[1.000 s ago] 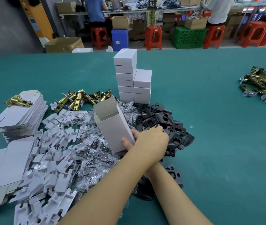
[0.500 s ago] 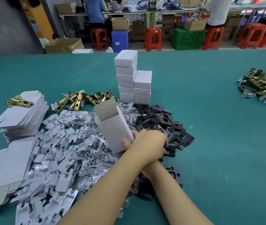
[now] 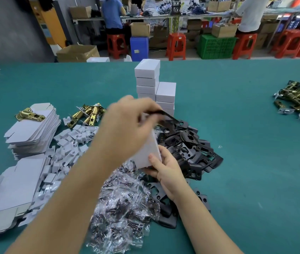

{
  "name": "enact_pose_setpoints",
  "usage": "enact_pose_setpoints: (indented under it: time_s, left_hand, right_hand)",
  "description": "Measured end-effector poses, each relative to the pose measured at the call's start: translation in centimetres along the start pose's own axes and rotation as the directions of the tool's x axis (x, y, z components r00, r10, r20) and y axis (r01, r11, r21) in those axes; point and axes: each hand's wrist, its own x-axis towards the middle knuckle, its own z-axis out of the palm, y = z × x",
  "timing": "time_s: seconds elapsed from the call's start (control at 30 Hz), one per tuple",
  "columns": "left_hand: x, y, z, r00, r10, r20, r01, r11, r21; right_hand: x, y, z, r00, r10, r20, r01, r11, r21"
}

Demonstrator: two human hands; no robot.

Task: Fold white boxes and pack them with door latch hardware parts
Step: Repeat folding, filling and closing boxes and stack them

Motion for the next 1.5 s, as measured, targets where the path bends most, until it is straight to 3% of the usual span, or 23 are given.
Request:
enact_pose_setpoints:
  time_s: [0.1,0.2,0.43,0.67,0.93,1.03,1.5]
  left_hand:
    - [0.8,-2.6,-2.5,0.981,-0.171,-0.091,0.177,0.983,0.057]
    - [1.1,-4.8,-2.8,0.953,-0.295,-0.066,0.301,0.944,0.136]
    - [1.2,-6.9,-0.5,0.923,-0.379,0.063,0.364,0.915,0.174]
    - [2.0,-6.9,0.8,0.891,-0.374,0.259,0.344,0.926,0.153]
    - [2.0,-7.0,2.0,0.762,-0.384,0.521,0.374,0.918,0.129]
    - [2.3,-6.8,1.9,0.74,-0.384,0.552,0.401,0.911,0.096]
    - [1.6,-6.8,0.8,0.753,-0.343,0.561,0.444,0.895,-0.049]
  right_hand:
    - [-0.2,-0.2,0.0,1.0,-0.018,0.006,0.018,1.0,-0.002]
    - [-0.3,-0.1,0.0,1.0,-0.016,0.011,0.016,1.0,0.007]
    - [-0.5,-0.3,0.1,1.0,-0.019,0.017,0.019,1.0,-0.015]
    - [-0.5,-0.3,0.1,0.999,-0.03,0.024,0.03,1.0,0.007]
    - [-0.4,-0.3,0.1,0.999,-0.033,0.025,0.031,0.998,0.049]
    - [-0.4,-0.3,0.1,0.999,-0.031,0.031,0.029,0.998,0.058]
    - [-0.6,-0.6,0.1,0.999,-0.038,0.035,0.036,0.998,0.06]
